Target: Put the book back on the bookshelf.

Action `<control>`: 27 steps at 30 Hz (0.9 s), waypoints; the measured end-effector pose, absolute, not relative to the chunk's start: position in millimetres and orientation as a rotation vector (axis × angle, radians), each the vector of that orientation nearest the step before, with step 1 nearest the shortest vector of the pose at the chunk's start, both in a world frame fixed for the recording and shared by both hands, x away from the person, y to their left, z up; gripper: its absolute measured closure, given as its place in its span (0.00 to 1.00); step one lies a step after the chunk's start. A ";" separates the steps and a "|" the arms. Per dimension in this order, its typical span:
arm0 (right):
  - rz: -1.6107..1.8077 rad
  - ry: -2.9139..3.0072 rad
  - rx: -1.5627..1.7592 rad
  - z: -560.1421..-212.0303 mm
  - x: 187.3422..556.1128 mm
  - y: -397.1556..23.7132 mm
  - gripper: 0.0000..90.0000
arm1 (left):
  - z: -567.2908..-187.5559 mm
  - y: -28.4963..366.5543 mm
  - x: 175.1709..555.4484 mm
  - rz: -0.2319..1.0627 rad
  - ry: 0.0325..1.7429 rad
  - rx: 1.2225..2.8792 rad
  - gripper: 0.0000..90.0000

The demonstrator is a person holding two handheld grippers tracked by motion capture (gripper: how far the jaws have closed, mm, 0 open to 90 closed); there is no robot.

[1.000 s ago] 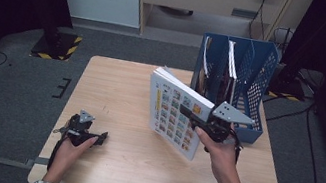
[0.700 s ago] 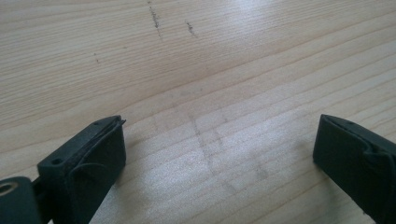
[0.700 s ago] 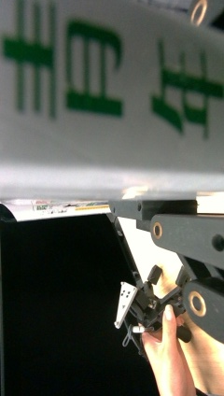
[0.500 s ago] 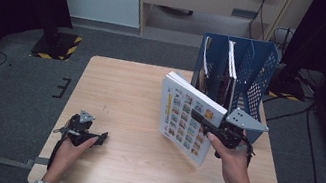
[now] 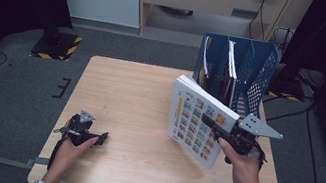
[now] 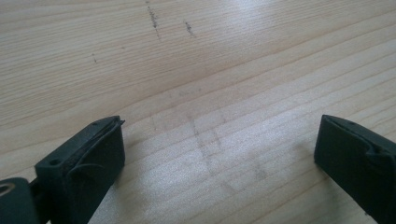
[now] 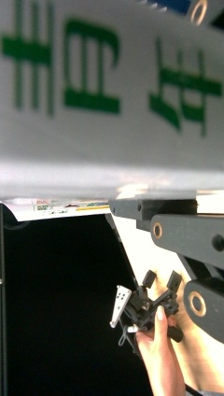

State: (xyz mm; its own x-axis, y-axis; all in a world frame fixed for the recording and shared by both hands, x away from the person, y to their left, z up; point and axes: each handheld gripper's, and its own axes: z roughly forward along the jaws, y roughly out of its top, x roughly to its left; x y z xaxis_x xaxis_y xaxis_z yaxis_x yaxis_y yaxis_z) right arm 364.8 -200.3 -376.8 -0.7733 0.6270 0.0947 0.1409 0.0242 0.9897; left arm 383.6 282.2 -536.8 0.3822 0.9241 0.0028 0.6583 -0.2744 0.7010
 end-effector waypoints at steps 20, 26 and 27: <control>1.752 1.915 0.807 -375.1 348.6 -235.0 0.82 | -536.8 281.8 383.9 0.559 1.357 2.028 0.01; 1.745 1.903 0.819 -373.6 346.8 -244.8 0.82 | -536.8 281.5 384.1 0.559 1.359 2.027 0.01; 1.744 1.899 0.824 -373.8 346.9 -246.4 0.82 | -536.8 281.5 384.0 0.559 1.359 2.027 0.01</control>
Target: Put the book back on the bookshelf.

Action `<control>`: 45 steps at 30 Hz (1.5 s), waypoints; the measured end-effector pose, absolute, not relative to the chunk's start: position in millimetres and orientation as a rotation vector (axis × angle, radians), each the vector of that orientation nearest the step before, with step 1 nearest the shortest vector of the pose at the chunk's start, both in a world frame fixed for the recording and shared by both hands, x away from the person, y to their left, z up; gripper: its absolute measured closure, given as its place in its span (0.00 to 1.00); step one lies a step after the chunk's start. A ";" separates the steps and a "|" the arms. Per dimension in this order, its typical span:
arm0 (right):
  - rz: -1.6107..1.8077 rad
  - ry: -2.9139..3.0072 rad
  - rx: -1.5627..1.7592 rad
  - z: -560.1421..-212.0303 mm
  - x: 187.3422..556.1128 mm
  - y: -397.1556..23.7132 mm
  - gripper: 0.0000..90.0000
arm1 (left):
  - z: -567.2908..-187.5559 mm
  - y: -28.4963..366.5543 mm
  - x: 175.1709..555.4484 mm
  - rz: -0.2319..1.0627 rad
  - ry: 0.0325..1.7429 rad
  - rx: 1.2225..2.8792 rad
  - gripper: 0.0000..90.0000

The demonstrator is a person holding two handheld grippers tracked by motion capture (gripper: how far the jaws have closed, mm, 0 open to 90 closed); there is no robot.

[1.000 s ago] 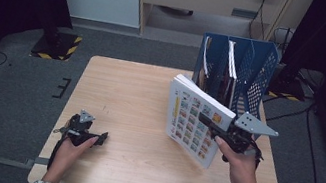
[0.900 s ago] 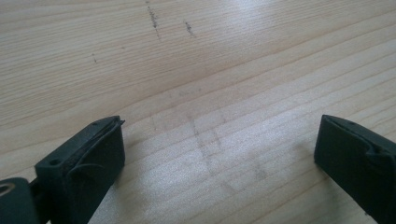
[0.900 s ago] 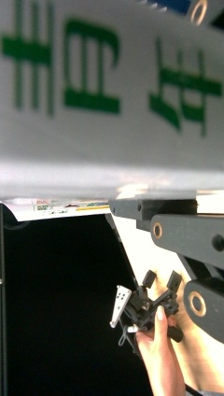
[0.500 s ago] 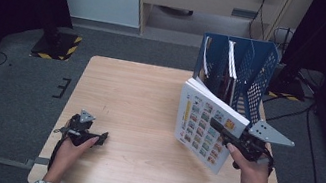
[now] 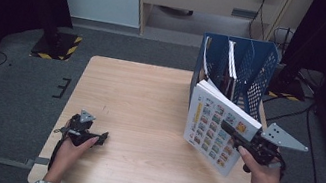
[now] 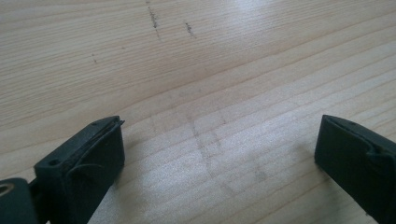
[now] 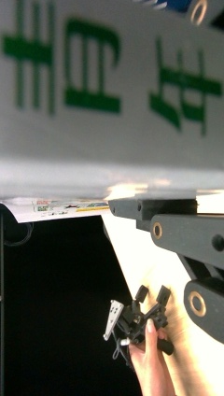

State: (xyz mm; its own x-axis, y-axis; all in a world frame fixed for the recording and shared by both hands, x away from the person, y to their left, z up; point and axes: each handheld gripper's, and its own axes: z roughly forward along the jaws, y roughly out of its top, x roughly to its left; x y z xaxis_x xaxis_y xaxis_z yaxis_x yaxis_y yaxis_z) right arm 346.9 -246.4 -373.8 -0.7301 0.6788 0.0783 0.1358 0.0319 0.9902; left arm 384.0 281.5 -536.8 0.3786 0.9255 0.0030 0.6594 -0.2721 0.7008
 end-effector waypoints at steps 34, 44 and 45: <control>1.675 1.844 0.929 -381.4 335.4 -295.5 0.82 | -536.9 280.5 384.3 0.555 1.354 2.032 0.00; 1.646 1.843 0.948 -381.6 332.9 -303.5 0.82 | -536.9 280.2 384.5 0.556 1.357 2.032 0.00; 1.647 1.840 0.952 -382.0 332.8 -305.6 0.82 | -537.0 279.6 384.7 0.558 1.362 2.030 0.00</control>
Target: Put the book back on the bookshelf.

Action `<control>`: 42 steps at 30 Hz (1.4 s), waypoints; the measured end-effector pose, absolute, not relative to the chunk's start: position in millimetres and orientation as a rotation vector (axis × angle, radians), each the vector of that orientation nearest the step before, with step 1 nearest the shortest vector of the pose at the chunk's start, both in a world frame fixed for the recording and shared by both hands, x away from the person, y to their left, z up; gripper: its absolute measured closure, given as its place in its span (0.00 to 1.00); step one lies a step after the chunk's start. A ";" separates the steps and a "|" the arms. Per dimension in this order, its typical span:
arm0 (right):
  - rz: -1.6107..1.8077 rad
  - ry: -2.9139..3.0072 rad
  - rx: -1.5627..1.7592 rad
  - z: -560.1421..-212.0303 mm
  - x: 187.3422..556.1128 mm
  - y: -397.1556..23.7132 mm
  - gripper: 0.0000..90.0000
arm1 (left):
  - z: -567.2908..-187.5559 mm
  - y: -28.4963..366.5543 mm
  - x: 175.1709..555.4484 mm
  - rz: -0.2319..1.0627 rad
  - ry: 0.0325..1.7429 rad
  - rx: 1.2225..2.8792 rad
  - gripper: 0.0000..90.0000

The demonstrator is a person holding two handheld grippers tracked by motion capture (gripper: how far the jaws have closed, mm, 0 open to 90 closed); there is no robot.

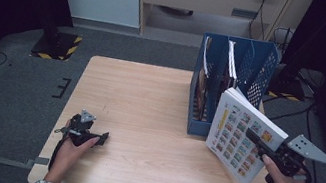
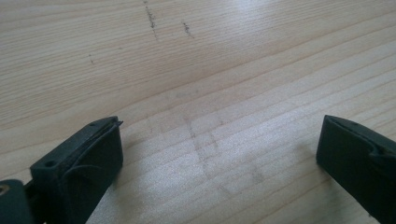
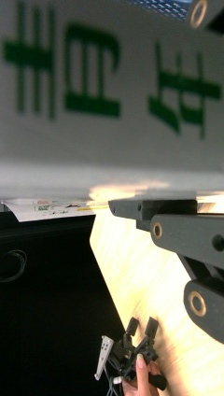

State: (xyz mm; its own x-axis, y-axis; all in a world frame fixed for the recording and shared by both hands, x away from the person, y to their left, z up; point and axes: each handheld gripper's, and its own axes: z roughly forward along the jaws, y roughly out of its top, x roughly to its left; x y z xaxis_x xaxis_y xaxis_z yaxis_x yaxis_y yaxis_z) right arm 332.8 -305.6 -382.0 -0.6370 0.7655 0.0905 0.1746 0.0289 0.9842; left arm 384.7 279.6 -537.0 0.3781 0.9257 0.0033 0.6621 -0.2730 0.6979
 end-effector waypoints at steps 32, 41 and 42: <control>1.690 1.778 0.934 -325.7 322.6 -328.7 0.82 | -537.0 278.5 385.1 0.561 1.372 2.025 0.00; 1.676 1.759 0.943 -307.5 338.8 -320.6 0.82 | -537.0 278.4 385.4 0.559 1.369 2.026 0.00; 1.676 1.759 0.943 -307.5 338.8 -320.6 0.82 | -537.0 278.4 385.4 0.559 1.369 2.026 0.00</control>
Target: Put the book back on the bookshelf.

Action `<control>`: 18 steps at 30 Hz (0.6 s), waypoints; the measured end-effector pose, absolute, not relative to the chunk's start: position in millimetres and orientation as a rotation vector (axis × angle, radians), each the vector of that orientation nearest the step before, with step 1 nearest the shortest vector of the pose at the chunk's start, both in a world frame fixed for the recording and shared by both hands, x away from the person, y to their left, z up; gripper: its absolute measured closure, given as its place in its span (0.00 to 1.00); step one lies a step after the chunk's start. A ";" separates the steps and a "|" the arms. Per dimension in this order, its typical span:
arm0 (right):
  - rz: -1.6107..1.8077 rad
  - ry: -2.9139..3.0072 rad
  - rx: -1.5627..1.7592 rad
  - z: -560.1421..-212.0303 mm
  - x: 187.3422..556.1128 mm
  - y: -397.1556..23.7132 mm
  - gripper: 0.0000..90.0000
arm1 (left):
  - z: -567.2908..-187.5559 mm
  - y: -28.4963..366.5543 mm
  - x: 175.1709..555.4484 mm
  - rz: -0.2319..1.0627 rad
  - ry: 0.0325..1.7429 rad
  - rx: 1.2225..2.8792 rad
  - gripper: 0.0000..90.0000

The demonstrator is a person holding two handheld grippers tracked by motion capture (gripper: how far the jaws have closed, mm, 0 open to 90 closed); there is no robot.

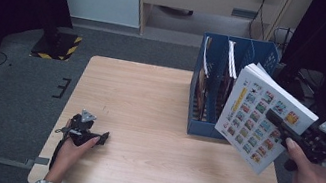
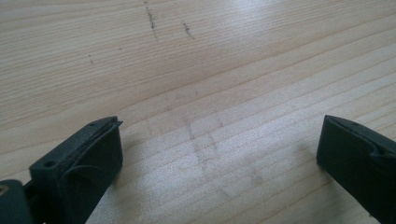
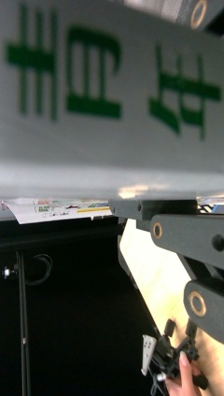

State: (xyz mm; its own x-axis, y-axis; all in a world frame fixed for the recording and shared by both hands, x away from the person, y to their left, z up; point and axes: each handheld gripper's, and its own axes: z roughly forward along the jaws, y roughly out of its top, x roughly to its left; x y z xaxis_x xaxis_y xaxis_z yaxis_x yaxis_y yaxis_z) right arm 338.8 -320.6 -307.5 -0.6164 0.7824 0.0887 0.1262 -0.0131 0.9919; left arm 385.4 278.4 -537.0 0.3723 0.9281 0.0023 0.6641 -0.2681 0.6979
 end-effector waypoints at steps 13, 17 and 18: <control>1.611 1.693 1.027 -295.7 363.2 -315.7 0.82 | -537.0 277.9 385.5 0.558 1.365 2.029 0.00; 1.583 1.680 1.039 -295.3 365.6 -317.9 0.82 | -537.0 277.6 385.6 0.558 1.364 2.029 0.00; 1.575 1.679 1.042 -295.2 366.1 -318.4 0.82 | -537.0 277.6 385.6 0.558 1.364 2.029 0.00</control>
